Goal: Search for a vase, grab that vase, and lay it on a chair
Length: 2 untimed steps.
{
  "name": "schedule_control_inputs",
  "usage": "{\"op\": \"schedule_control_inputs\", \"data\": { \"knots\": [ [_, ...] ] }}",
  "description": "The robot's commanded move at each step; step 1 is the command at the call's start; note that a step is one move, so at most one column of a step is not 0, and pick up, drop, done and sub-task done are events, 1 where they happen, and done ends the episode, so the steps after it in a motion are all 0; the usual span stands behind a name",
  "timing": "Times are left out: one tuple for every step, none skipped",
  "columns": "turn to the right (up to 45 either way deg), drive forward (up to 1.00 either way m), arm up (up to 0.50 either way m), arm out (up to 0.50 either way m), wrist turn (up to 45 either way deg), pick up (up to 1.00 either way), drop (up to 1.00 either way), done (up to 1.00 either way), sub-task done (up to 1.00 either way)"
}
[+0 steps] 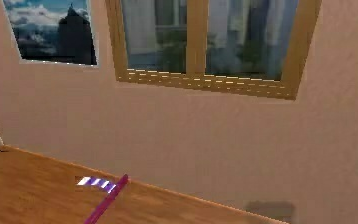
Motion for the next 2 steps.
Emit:
{"op": "schedule_control_inputs", "data": {
  "knots": [
    [27.0,0.0,0.0,0.0,0.0,0.0,0.0,0.0,0.0],
    [-45.0,0.0,0.0,0.0,0.0,0.0,0.0,0.0,0.0]
  ]
}}
